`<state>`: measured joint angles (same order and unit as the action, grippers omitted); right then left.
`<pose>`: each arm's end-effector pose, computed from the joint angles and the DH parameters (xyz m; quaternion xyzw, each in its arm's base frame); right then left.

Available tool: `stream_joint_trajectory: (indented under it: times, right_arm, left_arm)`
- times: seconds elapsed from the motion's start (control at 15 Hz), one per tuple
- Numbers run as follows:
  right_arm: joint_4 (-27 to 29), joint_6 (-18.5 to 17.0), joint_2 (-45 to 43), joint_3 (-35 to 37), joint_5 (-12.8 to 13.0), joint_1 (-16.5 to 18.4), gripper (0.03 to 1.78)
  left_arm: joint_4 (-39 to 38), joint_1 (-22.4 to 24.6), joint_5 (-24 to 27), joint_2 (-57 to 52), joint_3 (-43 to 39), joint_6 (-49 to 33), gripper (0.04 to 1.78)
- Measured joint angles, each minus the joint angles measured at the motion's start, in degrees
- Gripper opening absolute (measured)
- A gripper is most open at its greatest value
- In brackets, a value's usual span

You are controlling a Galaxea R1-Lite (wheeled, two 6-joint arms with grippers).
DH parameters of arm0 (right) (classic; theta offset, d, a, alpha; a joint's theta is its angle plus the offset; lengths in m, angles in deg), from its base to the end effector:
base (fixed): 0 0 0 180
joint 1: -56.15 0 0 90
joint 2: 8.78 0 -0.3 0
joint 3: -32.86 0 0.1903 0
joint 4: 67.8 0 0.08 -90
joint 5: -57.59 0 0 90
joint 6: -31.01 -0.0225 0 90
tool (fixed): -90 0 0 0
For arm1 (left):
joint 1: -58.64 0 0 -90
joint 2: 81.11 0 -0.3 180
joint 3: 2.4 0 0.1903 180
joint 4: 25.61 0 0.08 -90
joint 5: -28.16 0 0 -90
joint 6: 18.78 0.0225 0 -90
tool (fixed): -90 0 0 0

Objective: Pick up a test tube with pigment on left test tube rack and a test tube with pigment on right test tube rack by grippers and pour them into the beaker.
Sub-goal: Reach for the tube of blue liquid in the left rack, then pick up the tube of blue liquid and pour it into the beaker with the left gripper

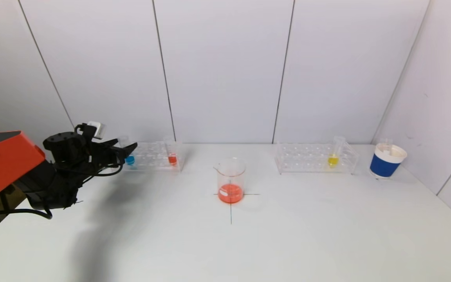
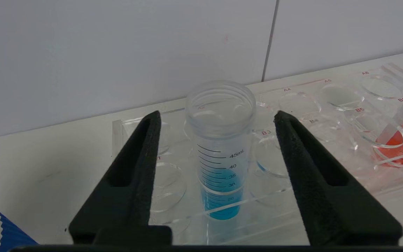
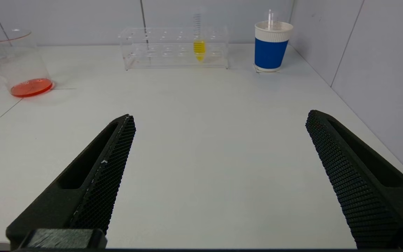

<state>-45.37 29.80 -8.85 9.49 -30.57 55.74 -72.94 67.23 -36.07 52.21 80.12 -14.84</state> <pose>-0.0229 -0.0009 0.0771 0.0107 -0.0089 -0.0124 0.9998 0.4229 0.0540 0.0647 0.0250 0.0238 -0.1502 0.9881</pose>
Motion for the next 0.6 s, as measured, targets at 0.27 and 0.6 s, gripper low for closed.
stream_joint_trajectory:
  times: [0.27, 0.6]
  right_arm:
    - [0.01, 0.00, 0.00, 0.00, -0.02, 0.00, 1.77]
    - [0.00, 0.00, 0.00, 0.00, 0.00, 0.01, 1.77]
  left_arm:
    - [0.02, -0.05, 0.02, 0.39, 0.68, -0.02, 0.46]
    - [-0.02, 0.00, 0.02, 0.61, 0.79, 0.00, 0.44]
